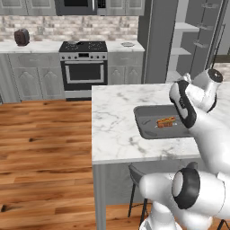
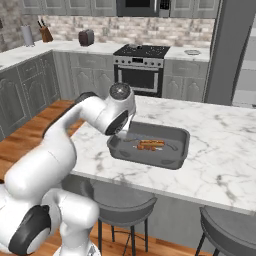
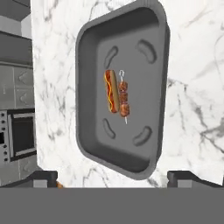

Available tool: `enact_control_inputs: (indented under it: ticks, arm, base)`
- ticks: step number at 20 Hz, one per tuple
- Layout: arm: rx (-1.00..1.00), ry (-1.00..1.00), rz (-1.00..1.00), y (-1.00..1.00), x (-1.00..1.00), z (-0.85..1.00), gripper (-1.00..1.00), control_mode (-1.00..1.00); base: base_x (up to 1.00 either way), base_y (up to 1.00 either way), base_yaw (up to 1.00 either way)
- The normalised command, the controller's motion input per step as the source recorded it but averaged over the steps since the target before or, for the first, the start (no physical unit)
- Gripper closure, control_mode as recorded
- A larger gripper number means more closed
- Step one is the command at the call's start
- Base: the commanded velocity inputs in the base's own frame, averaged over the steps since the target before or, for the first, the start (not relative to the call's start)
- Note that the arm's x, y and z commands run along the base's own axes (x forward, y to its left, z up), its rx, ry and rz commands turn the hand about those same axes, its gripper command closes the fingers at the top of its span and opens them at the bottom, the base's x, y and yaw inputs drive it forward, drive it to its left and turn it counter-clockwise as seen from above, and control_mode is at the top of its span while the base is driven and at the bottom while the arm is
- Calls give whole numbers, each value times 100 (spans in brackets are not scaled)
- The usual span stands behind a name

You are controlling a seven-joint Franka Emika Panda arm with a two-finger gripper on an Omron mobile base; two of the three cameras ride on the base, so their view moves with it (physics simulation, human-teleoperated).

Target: Place the cold items (orange and lemon wedge) from the fridge in one tupperware on the dining counter. Place the warm items (kebab skewer and hot dog) in the stove area in another tupperware.

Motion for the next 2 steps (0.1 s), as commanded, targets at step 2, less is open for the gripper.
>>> enact_control_inputs:
  ticks: [2]
  arm:
    - [-19, -31, 5, 37, -42, 43, -100, -100]
  base:
    - [0, 0, 0]
